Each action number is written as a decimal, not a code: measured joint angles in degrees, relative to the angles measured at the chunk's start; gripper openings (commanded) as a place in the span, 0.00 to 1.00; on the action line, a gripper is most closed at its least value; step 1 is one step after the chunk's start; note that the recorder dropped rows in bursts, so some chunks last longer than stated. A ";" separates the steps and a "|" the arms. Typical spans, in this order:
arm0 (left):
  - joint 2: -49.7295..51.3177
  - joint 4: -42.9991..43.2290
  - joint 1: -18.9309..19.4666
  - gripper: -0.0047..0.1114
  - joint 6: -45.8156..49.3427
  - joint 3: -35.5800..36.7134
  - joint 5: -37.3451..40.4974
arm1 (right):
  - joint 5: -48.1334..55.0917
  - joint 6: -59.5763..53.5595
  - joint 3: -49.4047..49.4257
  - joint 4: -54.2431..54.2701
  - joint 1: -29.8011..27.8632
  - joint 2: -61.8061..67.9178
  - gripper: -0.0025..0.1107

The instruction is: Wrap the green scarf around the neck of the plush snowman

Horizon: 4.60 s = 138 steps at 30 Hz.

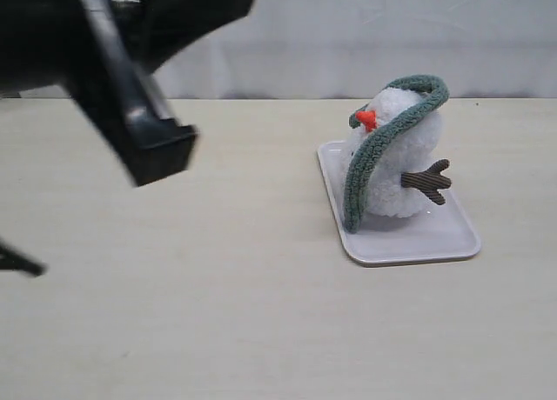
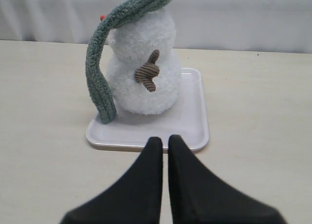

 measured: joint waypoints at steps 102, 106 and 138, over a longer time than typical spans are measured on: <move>-56.94 -4.76 53.81 0.04 -3.84 53.08 9.93 | -1.72 -0.95 0.00 -8.03 0.00 0.00 0.06; -56.94 -4.76 53.81 0.04 -3.84 53.08 9.93 | -1.72 -0.95 0.00 -8.03 0.00 0.00 0.06; -56.94 -4.76 53.81 0.04 -3.84 53.08 10.03 | -40.56 5.62 0.13 -2.09 0.00 0.00 0.06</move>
